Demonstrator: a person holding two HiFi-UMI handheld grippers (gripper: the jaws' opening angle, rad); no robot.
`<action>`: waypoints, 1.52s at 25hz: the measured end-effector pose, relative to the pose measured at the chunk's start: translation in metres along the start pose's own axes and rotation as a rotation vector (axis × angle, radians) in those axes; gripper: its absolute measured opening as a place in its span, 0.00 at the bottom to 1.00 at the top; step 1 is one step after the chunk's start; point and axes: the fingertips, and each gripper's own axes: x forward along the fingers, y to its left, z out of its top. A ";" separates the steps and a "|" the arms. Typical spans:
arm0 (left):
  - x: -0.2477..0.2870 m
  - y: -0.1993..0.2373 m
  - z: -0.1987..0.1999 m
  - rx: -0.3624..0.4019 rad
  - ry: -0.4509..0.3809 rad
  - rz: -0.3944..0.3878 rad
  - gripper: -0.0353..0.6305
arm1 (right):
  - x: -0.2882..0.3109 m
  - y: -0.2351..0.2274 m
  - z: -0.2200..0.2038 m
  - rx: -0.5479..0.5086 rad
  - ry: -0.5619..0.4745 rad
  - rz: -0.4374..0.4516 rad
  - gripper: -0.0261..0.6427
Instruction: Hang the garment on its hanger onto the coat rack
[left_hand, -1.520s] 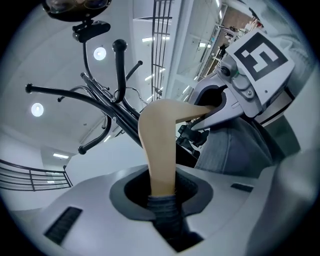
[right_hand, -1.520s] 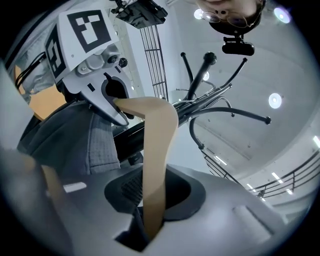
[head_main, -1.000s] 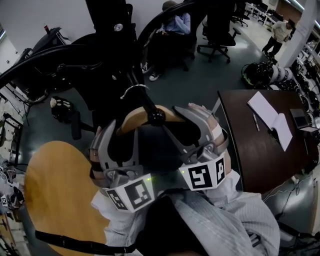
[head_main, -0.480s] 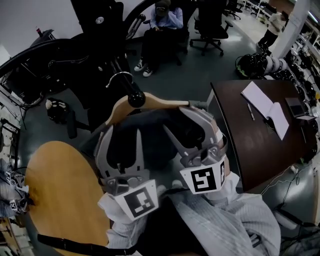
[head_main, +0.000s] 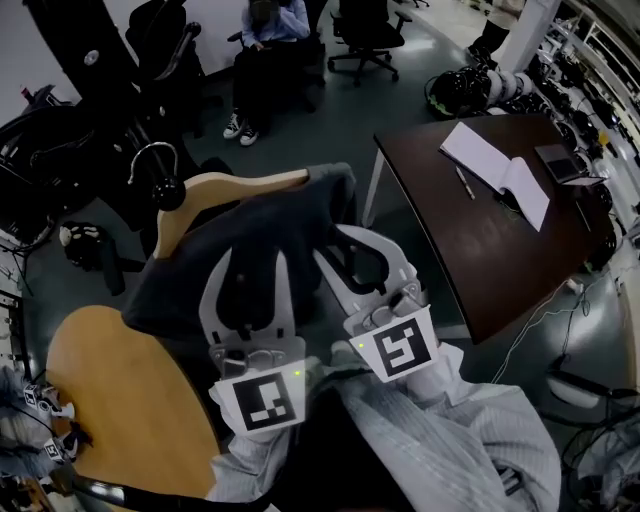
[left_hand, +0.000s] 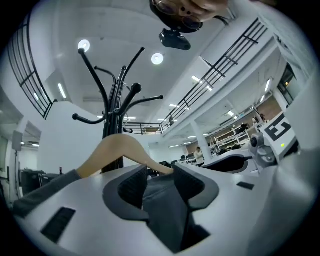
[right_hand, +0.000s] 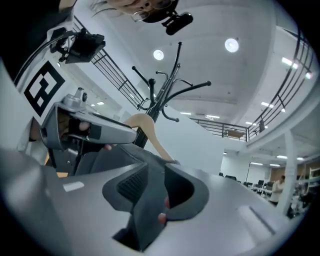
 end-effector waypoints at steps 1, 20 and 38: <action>0.002 -0.008 -0.001 -0.026 0.005 -0.010 0.30 | -0.007 -0.004 -0.004 0.028 0.008 -0.014 0.18; 0.031 -0.119 -0.040 -0.154 0.127 -0.237 0.06 | -0.067 -0.047 -0.059 0.191 0.152 -0.146 0.04; 0.038 -0.138 -0.036 -0.133 0.134 -0.245 0.06 | -0.075 -0.056 -0.063 0.267 0.136 -0.110 0.04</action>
